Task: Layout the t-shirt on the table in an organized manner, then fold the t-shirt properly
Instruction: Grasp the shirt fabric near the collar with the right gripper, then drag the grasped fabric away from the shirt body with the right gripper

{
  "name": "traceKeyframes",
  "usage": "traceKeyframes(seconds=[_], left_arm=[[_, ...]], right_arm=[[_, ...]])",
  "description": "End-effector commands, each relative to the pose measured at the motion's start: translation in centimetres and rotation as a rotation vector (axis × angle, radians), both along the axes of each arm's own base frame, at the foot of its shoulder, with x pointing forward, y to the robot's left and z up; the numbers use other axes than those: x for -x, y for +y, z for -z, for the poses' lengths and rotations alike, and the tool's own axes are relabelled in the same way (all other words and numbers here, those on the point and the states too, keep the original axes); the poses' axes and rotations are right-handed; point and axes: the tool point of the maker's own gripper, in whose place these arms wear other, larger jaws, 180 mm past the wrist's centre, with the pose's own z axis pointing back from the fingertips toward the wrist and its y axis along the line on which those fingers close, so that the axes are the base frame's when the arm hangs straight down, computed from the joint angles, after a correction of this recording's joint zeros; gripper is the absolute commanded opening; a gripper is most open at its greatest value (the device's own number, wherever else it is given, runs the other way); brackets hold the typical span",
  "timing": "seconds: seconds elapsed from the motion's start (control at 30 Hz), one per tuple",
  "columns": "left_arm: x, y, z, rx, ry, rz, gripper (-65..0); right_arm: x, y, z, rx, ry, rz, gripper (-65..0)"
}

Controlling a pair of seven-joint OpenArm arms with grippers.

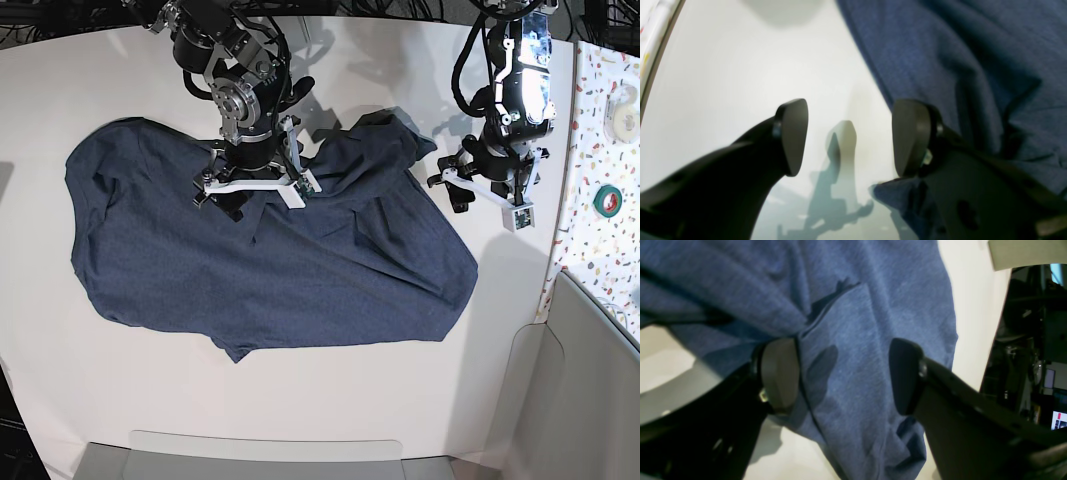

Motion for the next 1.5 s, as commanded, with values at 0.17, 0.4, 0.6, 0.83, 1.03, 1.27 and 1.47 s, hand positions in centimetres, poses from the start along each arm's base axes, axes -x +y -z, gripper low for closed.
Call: traceKeyframes(seconds=[0.17, 0.4, 0.6, 0.83, 1.03, 1.27, 1.47], left_arm=[[-0.7, 0.3, -1.2, -0.013, -0.046, -0.003, -28.1], [-0.7, 0.3, -1.2, -0.013, -0.045, -0.001, -28.1], [-0.7, 0.3, -1.2, -0.013, -0.045, -0.001, -28.1], [-0.7, 0.3, -1.2, -0.014, -0.044, -0.003, -28.1], [-0.7, 0.5, -1.1, -0.016, -0.043, -0.008, -28.1], [-0.8, 0.3, -1.1, -0.019, -0.039, 0.001, -28.1], [-0.9, 0.4, -1.1, -0.019, -0.039, 0.001, -28.1]], right_arm=[[-1.2, -1.2, -0.7, 0.009, -0.036, 0.042, -27.6], [-1.0, -1.1, -0.7, 0.006, -0.037, 0.041, -65.0], [-0.1, -0.4, -3.0, -0.059, -0.083, 0.031, -65.0], [1.5, -0.1, -3.0, -0.086, -0.066, 0.024, -65.0], [6.3, 2.1, -0.1, -0.099, 0.058, -0.055, -65.0], [14.0, 3.6, 2.8, 0.008, 0.180, -0.223, -65.0], [18.4, 2.0, 3.4, 0.153, 0.204, -0.308, -65.0]])
